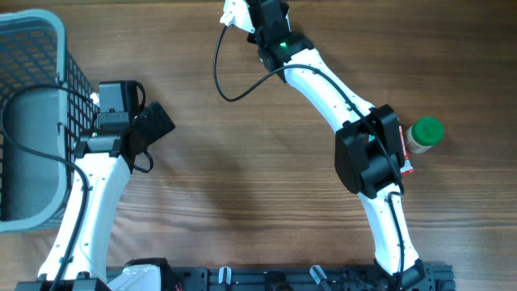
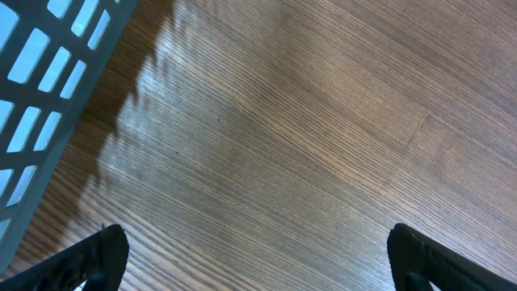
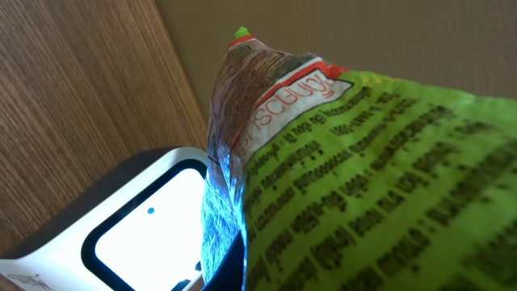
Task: Scan the item barcode
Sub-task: 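Raise the green bag up to the white scanner with the right gripper, then lower the bag onto the table right of center and release it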
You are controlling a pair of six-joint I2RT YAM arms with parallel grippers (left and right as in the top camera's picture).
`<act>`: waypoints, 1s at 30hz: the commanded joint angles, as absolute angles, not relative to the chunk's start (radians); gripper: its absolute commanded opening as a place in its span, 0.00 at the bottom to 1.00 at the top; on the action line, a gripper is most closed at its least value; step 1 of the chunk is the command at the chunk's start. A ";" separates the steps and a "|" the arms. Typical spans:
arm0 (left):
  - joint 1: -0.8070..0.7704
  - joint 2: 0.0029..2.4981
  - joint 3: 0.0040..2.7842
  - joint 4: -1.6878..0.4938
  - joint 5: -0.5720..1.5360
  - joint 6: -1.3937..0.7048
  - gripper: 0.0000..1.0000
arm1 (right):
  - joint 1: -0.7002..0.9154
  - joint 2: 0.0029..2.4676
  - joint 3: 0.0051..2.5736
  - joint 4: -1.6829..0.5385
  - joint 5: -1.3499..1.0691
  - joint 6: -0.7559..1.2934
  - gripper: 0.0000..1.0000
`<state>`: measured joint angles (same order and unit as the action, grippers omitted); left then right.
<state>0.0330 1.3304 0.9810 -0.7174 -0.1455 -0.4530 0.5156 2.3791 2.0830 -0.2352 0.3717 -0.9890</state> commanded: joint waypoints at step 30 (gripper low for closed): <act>0.038 1.323 0.986 -0.716 -0.159 -0.448 1.00 | 0.138 1.913 1.967 -1.382 -0.342 -0.235 0.04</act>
<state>0.0330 1.3304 0.9813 -0.7177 -0.1455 -0.4530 0.1905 1.8771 2.0590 -1.3388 -0.2401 -0.2729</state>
